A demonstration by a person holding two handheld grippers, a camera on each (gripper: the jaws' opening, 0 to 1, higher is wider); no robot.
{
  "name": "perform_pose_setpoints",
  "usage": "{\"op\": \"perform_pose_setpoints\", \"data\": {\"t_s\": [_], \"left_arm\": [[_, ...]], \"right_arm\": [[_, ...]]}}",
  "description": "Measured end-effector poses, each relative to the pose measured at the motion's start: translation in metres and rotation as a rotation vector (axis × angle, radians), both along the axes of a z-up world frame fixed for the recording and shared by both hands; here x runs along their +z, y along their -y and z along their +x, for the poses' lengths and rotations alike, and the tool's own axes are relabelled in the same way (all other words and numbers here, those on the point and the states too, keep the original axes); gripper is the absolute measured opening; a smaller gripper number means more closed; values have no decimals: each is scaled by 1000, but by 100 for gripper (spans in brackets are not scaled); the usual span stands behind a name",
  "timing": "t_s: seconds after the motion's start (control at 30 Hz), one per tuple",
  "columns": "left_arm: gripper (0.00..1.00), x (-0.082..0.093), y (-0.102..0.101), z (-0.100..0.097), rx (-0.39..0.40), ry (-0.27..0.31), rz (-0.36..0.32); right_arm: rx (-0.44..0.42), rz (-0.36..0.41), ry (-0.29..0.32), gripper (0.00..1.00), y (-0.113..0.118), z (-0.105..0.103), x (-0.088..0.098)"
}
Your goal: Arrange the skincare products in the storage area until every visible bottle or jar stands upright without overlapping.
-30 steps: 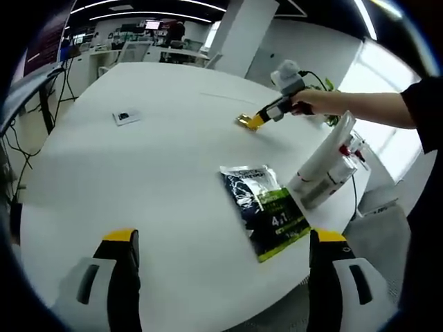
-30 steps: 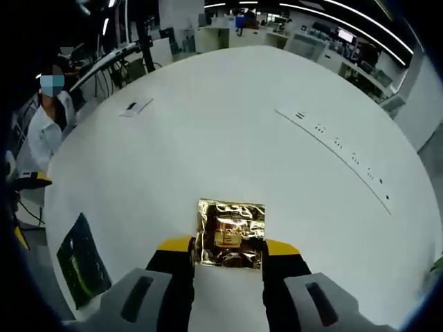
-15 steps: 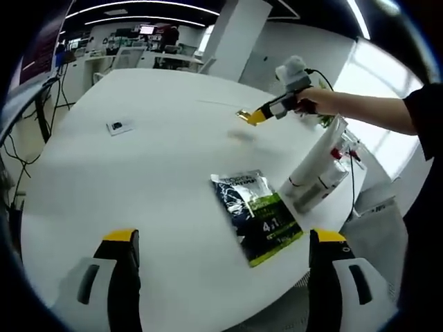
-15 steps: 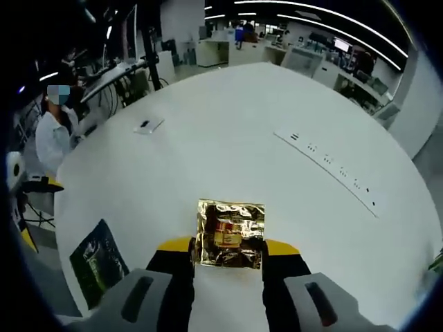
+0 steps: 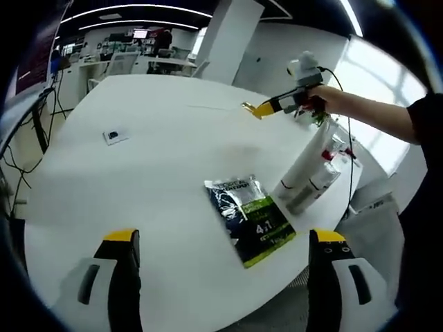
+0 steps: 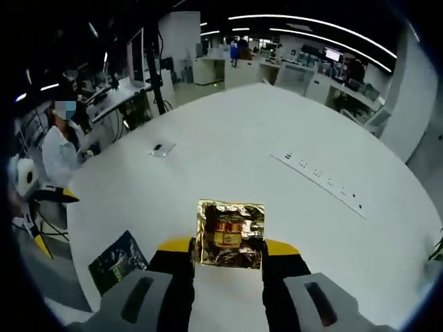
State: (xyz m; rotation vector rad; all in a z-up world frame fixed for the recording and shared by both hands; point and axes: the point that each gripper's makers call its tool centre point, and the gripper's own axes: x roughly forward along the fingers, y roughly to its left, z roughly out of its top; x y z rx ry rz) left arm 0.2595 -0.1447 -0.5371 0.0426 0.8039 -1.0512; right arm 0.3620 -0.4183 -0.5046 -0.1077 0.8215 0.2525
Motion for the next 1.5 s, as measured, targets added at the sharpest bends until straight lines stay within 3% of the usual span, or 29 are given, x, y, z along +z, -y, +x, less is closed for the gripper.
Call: {"op": "perform_pose_setpoints", "data": {"t_s": [0.47, 0.8, 0.93, 1.07, 1.23, 1.3, 1.5], "left_arm": [[93, 11, -3, -8, -47, 34, 3], [93, 24, -8, -12, -44, 40, -35], [93, 39, -5, -14, -26, 20, -107], [92, 61, -1, -14, -9, -6, -203], [78, 88, 10, -24, -57, -4, -268], [76, 95, 15, -28, -72, -9, -282], [70, 126, 36, -43, -81, -61, -406]], "right_arm": [[13, 72, 161, 30, -36, -24, 70], [-7, 148, 245, 30, -65, -47, 104], [2, 154, 294, 29, -77, -55, 119], [20, 104, 348, 29, -89, -70, 132], [49, 68, 374, 29, -106, -91, 139], [51, 60, 383, 29, -111, -97, 141], [52, 45, 413, 29, -121, -112, 148]]}}
